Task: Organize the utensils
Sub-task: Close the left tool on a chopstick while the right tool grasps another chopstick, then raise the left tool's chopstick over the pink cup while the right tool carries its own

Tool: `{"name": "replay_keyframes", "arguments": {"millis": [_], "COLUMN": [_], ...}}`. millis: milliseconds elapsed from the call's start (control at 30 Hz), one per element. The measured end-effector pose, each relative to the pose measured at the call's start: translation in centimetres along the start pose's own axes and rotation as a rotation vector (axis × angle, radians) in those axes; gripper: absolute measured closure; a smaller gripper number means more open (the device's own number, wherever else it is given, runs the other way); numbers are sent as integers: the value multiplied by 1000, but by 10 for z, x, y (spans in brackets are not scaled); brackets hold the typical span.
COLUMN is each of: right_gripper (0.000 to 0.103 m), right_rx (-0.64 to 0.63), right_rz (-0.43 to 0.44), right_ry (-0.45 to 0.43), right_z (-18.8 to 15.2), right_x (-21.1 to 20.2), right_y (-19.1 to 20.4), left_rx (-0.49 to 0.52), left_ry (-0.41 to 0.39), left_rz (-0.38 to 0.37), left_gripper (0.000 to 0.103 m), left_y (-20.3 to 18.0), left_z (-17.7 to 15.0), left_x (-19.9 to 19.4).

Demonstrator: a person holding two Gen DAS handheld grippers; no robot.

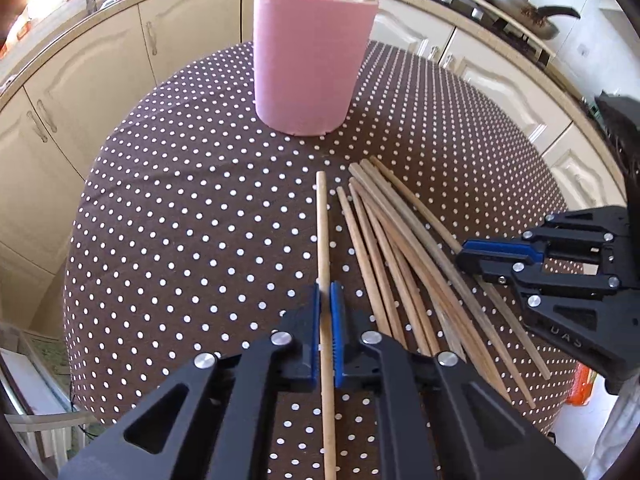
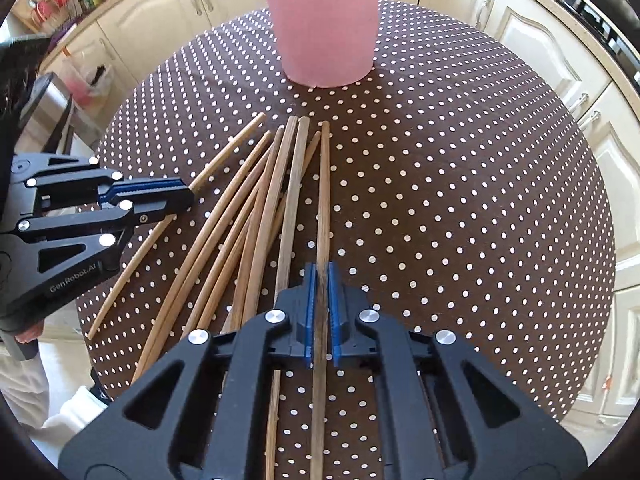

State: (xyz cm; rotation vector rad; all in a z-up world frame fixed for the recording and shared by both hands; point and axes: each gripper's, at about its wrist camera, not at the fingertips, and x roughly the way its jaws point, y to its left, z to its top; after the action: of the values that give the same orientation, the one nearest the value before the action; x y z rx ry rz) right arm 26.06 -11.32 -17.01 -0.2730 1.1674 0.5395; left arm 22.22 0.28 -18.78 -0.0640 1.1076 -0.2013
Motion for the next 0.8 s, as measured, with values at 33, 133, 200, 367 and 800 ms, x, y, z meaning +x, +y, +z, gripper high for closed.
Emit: {"name": "replay_keyframes", "arguments": {"millis": [33,133,200,367,800], "right_gripper": [96,96,96,96,96], "right_rx": [4,15,18,50,77], "right_rz": [2,24,39,87,164], "right_ry": [-14,-72,-129,-267,-472], "right_z": [-1,-8,-13,-21,-12], "right_x": [-2,-16,-30,-65,-120], "right_y": [-1,-8,-8,-11,-17], "left_rx": [-4,-15,-22,-12,50], "left_ry": [-12,-57,-107,-239,-456], "left_rz": [-5,-13,-9,-32,-77], "left_gripper": [97,97,97,97,97], "left_y": [1,2,2,-4,-33], "left_z": [0,0,1,-1,6], "left_x": [-2,-13,-26,-60,-108]}}
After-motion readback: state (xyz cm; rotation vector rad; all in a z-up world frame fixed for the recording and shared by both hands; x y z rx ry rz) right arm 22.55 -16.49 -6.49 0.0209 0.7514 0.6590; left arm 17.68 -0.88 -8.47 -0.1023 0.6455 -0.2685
